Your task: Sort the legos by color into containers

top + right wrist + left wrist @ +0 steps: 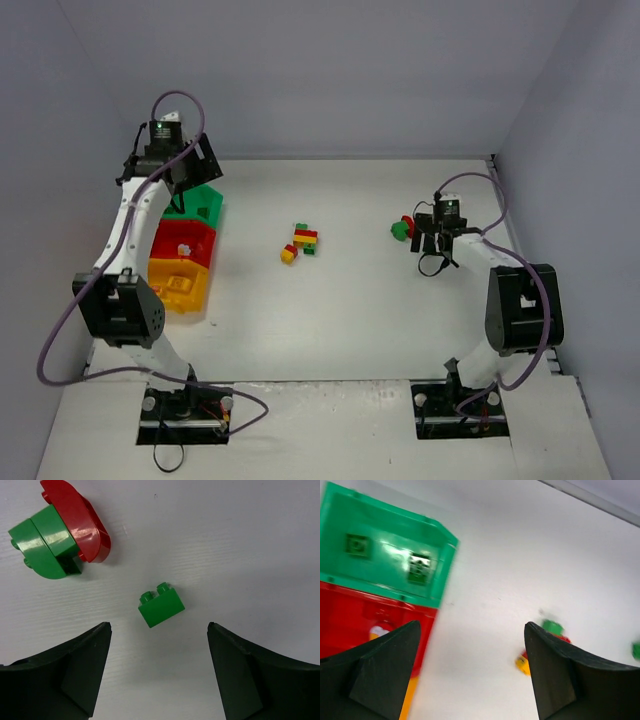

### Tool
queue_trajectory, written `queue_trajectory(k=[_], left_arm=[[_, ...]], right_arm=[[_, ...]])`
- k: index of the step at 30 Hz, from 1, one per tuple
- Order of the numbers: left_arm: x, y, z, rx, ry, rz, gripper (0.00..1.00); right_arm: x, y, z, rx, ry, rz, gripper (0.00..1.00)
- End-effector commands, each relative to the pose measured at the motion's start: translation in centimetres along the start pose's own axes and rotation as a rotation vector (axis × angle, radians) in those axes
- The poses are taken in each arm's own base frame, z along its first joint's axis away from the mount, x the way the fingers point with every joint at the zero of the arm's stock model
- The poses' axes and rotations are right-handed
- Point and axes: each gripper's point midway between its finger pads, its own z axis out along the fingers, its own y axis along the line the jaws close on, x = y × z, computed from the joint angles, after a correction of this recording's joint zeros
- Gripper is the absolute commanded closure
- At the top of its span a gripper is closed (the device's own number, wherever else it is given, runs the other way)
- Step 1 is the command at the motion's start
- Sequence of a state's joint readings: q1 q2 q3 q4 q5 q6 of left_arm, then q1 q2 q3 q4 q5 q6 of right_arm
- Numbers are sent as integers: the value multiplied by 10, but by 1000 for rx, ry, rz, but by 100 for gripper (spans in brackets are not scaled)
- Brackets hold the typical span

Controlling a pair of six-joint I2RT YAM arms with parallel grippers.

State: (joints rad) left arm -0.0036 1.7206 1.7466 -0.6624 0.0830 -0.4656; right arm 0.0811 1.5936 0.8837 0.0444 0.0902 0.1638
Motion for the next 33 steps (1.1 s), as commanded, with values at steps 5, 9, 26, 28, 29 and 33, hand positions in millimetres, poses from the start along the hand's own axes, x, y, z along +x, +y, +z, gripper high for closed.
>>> queue_trajectory(k=[5,9,26,28,29,33], left_arm=[[31,-61,-66,205,-5,77,23],[52,-60,-82,222,22,95,23],[100,-51,-103,247,100,134,23],[100,-57,-105,269,99,140,23],[102,-63,-107,295,106,145,23],[109,-93,-119,422,140,171,23]], right_arm=[[-28,2,18,-125,-56,-93,30],[-28,9,28,-175,-42,-144,32],[-16,26,23,-249,-38,-239,95],[-23,43,7,-277,-80,-272,100],[-25,50,1,-292,-98,-291,100],[-50,107,-58,-457,-272,-427,100]])
